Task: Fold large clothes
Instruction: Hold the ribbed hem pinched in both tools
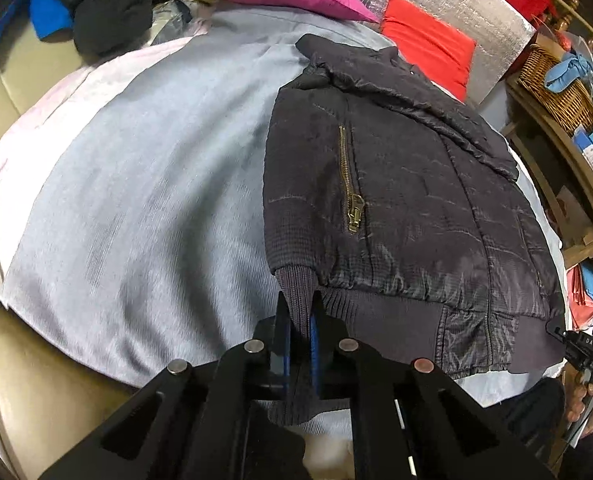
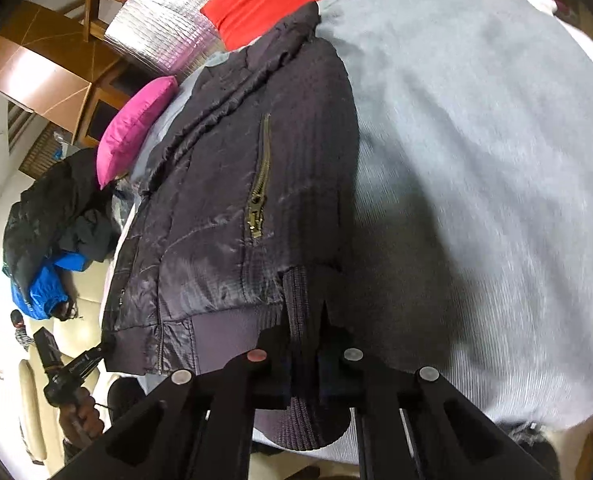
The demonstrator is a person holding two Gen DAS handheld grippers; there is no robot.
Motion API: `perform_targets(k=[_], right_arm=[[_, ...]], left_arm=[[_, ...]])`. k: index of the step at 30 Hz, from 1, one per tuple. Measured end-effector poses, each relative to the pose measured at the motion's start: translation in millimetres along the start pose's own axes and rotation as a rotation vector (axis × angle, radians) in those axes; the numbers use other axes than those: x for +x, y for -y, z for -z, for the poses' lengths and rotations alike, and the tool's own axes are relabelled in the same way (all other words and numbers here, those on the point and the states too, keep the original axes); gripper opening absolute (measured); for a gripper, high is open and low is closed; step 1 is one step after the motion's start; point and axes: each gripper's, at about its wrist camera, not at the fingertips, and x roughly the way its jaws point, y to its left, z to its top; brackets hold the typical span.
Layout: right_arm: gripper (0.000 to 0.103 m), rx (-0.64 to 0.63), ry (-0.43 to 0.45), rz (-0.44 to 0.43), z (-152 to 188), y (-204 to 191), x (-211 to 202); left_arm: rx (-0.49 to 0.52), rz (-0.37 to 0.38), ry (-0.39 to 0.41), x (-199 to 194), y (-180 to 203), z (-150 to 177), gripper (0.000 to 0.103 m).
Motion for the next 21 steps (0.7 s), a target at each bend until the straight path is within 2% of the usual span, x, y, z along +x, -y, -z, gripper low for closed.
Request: perform_targets(k=[10,17,21], right_arm=[[0.008,-0.012,-0.006,-0.031,13.4,-2.5,-14.6],[0.008,-0.037,0.004,-0.057,9.1,-14.8,-30.9],[0.008,-0.034,-0.009,-0.051,13.0,-7.0,-25.2]], left_arm=[[-0.013,0.01,0.016,-3.0,1.3,-18.0,0.008],[0.019,0.028,0.068,-28.9,6.3,-21.4,0.008],[0.018,0.018,0.037,-17.8,3.3,-19.4,0.008]])
